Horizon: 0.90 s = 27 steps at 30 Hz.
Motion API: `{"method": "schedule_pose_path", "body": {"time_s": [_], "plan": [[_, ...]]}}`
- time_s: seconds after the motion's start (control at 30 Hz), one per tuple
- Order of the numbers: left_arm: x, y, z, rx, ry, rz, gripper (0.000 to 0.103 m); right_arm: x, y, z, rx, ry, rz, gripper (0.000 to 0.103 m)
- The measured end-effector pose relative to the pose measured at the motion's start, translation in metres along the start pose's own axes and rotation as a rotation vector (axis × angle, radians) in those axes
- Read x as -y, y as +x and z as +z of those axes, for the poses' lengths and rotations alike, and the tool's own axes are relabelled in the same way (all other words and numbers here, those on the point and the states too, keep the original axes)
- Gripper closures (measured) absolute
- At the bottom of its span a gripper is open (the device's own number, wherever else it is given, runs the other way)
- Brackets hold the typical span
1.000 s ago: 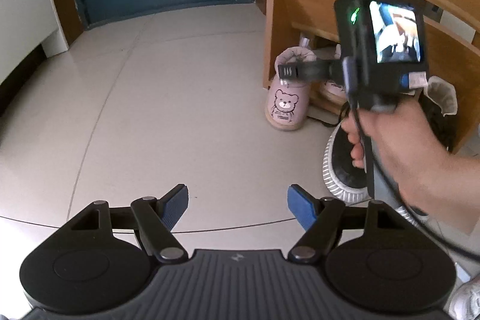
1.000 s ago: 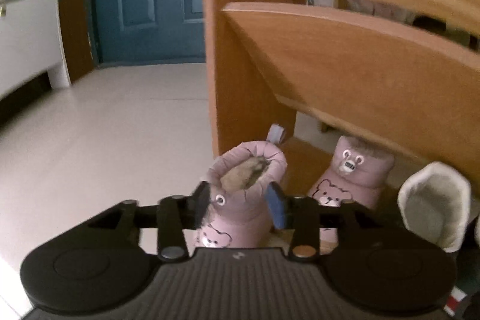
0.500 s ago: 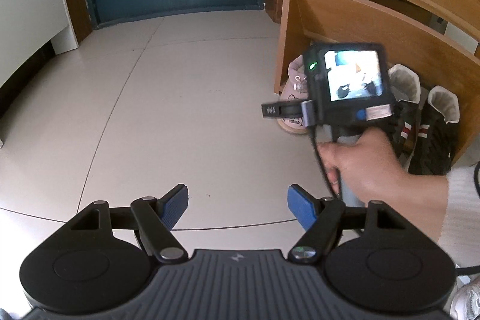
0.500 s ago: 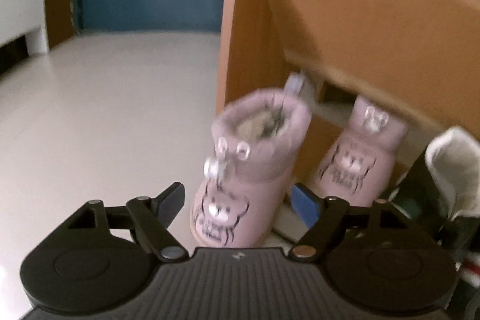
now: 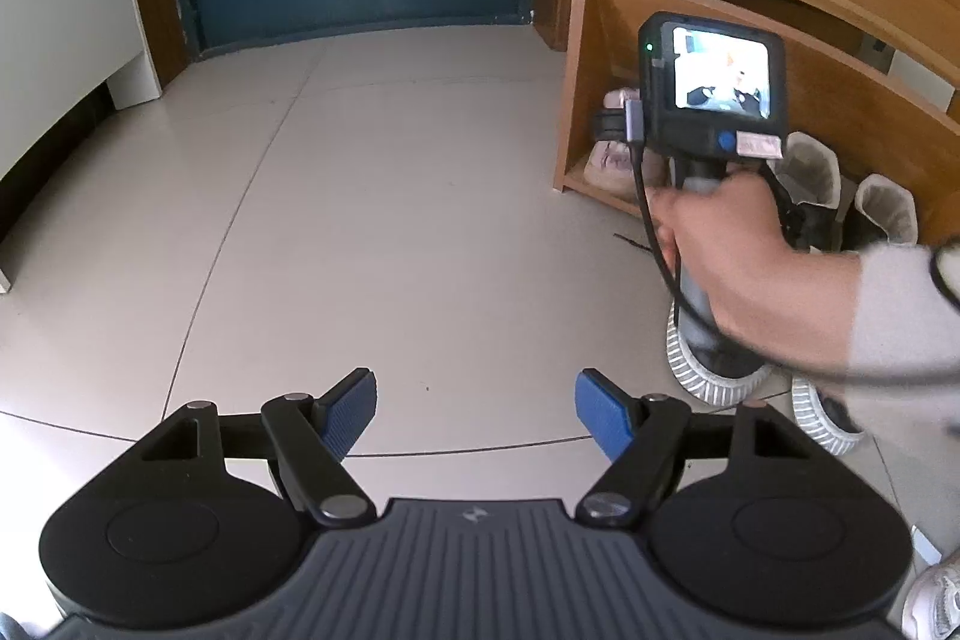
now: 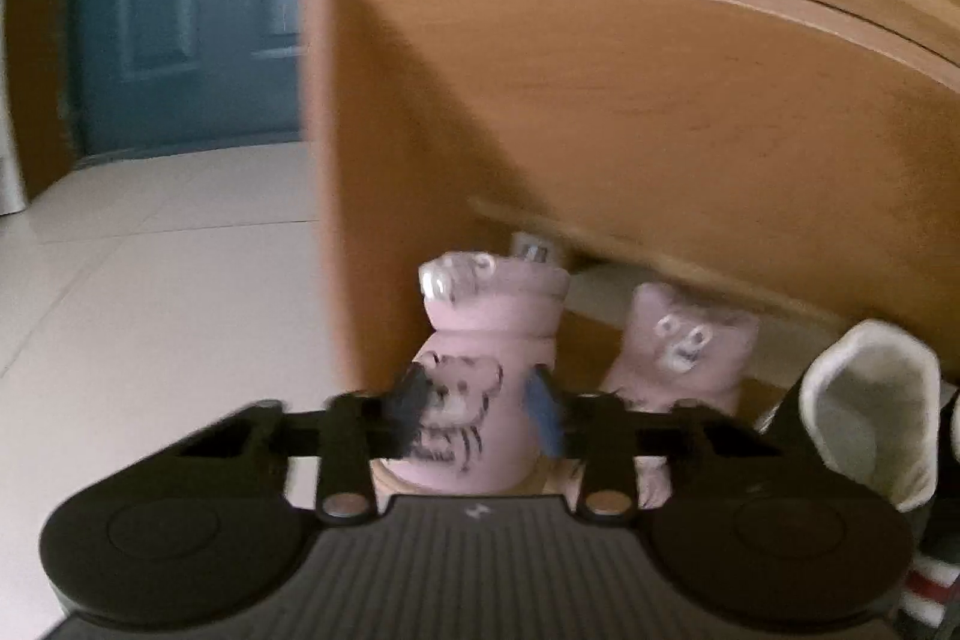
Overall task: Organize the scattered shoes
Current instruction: 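Grasp the pink bear-print boot's collar with the right tool and push it into line, then move the left tool to a blue-gray slipper on the floor and close on its rim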
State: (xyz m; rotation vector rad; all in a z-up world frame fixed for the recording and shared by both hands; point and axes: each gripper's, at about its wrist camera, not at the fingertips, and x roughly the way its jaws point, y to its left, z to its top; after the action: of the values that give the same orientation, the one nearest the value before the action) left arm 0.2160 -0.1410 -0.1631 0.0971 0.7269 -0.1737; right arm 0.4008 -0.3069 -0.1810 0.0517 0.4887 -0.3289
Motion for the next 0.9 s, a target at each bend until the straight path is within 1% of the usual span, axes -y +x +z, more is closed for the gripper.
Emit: {"method": "schedule_pose_path", "body": {"time_s": [0.07,0.13,0.2,0.23,0.3,0.33,0.37,0.43,0.47,0.53,0.57,0.6,0.67,0.7,0.73,0.77,0.8,0.83,0.87,0.9], "plan": [[0.001,-0.002,0.0,0.003,0.006,-0.002,0.026,0.002,0.009,0.008,-0.006,-0.011,-0.026,0.092],[0.003,-0.003,-0.001,0.002,0.011,-0.002,0.026,0.001,0.016,0.014,-0.032,-0.029,-0.021,0.091],[0.004,-0.005,-0.002,0.002,0.017,-0.003,0.026,0.003,0.016,0.019,-0.042,-0.018,0.012,0.091],[0.004,-0.005,-0.002,0.001,0.019,-0.003,0.026,0.008,0.012,0.02,-0.049,0.016,0.043,0.09],[0.004,-0.006,-0.002,-0.003,0.015,-0.003,0.026,0.015,0.003,0.017,-0.049,0.069,0.085,0.077],[0.004,-0.007,-0.002,-0.007,0.009,-0.005,0.026,0.021,-0.008,0.012,-0.04,0.107,0.121,0.06],[0.003,-0.008,-0.001,-0.009,0.004,-0.008,0.026,0.023,-0.011,0.01,-0.036,0.119,0.132,0.04],[0.003,-0.012,-0.002,-0.011,-0.003,-0.023,0.025,0.031,-0.035,-0.003,-0.017,0.164,0.205,0.02],[0.003,-0.013,-0.002,-0.013,-0.001,-0.028,0.024,0.034,-0.045,-0.009,-0.011,0.171,0.238,0.018],[0.002,-0.018,-0.003,-0.038,0.028,-0.046,0.023,0.037,-0.074,-0.025,-0.025,0.15,0.346,0.017],[0.001,-0.02,-0.004,-0.05,0.042,-0.054,0.023,0.037,-0.082,-0.028,-0.036,0.139,0.381,0.015],[-0.002,-0.023,-0.007,-0.077,0.064,-0.073,0.023,0.037,-0.093,-0.033,-0.055,0.124,0.436,0.015],[-0.011,-0.031,-0.013,-0.145,0.115,-0.121,0.022,0.034,-0.124,-0.045,-0.087,0.056,0.588,0.015],[-0.019,-0.039,-0.02,-0.194,0.152,-0.121,0.022,0.031,-0.134,-0.048,-0.092,0.027,0.633,0.015],[-0.028,-0.048,-0.029,-0.25,0.193,-0.111,0.022,0.024,-0.149,-0.051,-0.092,-0.04,0.706,0.015],[-0.035,-0.054,-0.035,-0.282,0.217,-0.099,0.022,0.017,-0.158,-0.053,-0.089,-0.091,0.757,0.015],[-0.044,-0.065,-0.047,-0.331,0.248,-0.077,0.022,0.005,-0.175,-0.059,-0.079,-0.172,0.831,0.015],[-0.054,-0.08,-0.061,-0.392,0.286,-0.052,0.021,-0.012,-0.2,-0.069,-0.08,-0.287,0.938,0.015],[-0.065,-0.093,-0.075,-0.442,0.307,-0.03,0.021,-0.021,-0.21,-0.076,-0.085,-0.336,0.985,0.015],[-0.074,-0.105,-0.087,-0.477,0.308,-0.008,0.02,-0.034,-0.227,-0.085,-0.103,-0.409,1.053,0.015]]}}
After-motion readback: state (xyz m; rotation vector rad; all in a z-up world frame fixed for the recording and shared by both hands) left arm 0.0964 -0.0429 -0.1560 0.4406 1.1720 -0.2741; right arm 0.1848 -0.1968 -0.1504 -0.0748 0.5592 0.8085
